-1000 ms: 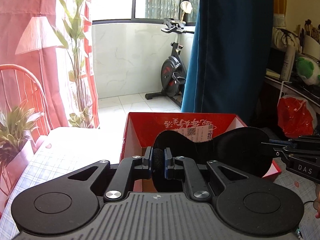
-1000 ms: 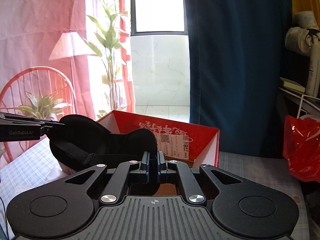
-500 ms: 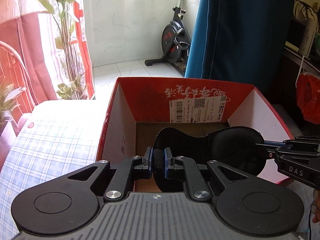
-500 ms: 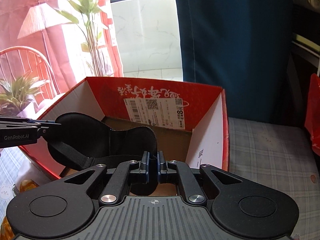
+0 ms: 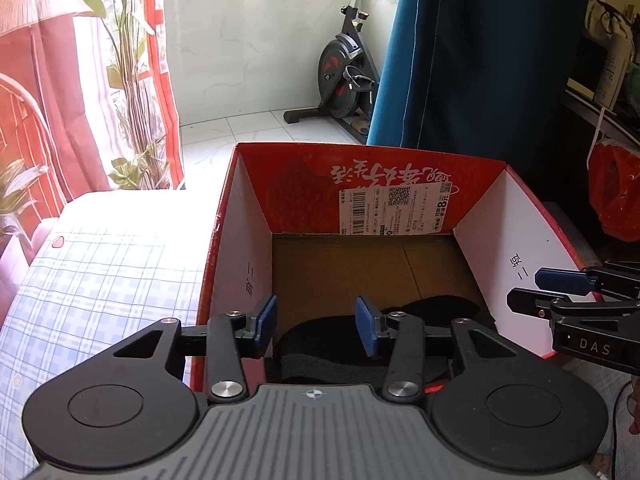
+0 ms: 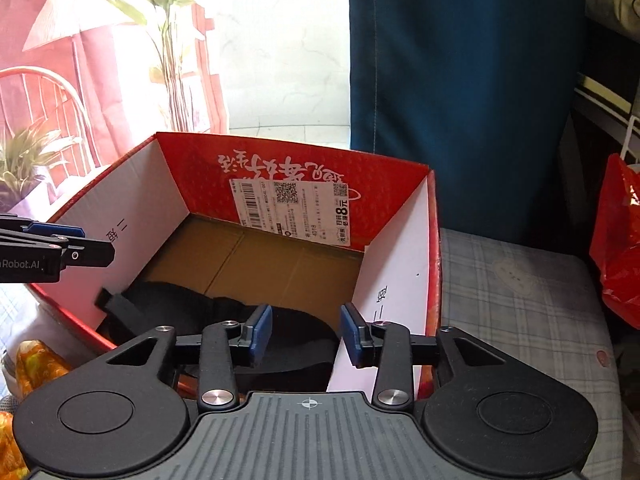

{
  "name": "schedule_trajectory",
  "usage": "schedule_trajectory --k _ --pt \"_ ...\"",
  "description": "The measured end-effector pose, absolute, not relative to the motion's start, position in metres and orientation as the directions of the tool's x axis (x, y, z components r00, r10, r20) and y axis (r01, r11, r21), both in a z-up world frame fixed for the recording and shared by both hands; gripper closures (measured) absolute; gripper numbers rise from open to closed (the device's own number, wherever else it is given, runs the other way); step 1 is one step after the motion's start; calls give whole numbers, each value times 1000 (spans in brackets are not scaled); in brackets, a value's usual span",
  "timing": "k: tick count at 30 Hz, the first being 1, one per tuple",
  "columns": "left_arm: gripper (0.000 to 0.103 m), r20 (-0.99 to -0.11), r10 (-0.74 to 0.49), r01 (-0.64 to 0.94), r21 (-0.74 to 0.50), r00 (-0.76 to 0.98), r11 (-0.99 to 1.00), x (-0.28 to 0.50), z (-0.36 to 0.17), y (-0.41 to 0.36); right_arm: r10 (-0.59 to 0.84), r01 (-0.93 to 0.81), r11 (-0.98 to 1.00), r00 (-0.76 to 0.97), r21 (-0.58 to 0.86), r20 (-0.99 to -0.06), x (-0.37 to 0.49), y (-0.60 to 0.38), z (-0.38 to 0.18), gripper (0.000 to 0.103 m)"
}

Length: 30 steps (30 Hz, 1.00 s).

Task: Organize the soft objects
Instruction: 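Move the left tool back to the orange floral quilted mitt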

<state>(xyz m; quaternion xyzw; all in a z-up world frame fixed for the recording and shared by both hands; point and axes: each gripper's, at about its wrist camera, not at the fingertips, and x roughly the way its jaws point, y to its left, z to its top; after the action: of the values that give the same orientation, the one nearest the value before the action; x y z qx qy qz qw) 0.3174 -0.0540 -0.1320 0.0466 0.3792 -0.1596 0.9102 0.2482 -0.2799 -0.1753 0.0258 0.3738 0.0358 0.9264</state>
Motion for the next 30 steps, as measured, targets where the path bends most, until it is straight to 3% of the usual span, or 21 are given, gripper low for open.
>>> schedule_trajectory --k 5,15,30 --pt "51 -674 -277 331 -51 685 942 293 -117 -43 119 -80 993 750 88 -651 225 -276 -161 67" --pt "48 -633 -261 331 -8 728 943 241 -110 -41 136 -113 991 798 76 -587 176 -270 -145 67" --pt "48 -625 -258 310 -26 737 950 187 -122 -25 187 -154 982 777 107 -602 120 -251 -172 66"
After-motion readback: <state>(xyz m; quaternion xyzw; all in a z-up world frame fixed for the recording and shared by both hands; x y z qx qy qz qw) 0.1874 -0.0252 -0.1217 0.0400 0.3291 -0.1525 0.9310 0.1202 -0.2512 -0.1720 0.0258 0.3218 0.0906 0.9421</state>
